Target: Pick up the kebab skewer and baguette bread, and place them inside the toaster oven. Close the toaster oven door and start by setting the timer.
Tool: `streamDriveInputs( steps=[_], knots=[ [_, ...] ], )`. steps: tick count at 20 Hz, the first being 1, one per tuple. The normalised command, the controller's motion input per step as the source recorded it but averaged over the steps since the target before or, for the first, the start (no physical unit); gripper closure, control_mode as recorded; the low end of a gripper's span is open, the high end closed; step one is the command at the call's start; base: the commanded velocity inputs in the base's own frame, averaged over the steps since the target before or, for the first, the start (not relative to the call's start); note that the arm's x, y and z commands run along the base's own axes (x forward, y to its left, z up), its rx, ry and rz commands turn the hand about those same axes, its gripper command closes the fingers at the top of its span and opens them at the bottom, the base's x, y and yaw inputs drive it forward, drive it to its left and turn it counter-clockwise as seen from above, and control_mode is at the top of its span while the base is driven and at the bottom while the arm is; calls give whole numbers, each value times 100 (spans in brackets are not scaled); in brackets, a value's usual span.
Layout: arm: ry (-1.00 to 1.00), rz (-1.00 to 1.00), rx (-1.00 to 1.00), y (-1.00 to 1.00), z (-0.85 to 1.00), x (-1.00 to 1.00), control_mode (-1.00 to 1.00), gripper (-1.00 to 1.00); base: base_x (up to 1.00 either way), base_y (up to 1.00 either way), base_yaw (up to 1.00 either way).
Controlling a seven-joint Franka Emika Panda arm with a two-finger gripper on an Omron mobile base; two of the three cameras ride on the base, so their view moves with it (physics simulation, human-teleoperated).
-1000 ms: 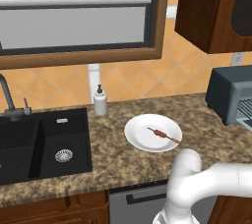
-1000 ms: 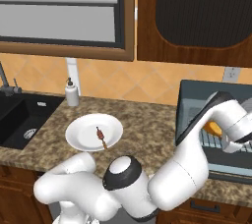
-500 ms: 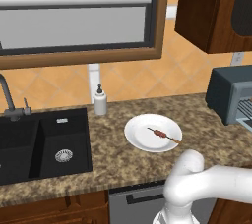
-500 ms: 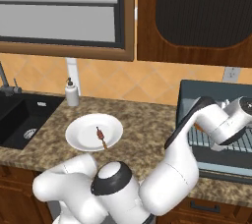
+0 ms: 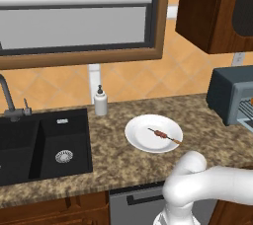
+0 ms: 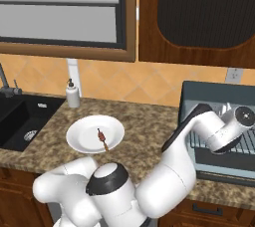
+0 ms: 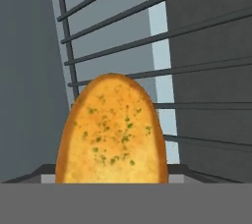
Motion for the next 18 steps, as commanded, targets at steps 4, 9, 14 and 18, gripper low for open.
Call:
streamDriveInputs(
  steps=[4,9,14,18],
  knots=[
    [0,0,0,0,0,3,-100,-100,0,0,0],
    [0,0,0,0,0,1,-100,-100,0,0,0],
    [-5,0,0,-8,10,-5,-100,-100,0,0,0],
    [-6,0,-5,-6,27,-92,-100,-100,0,0,0]
  ],
)
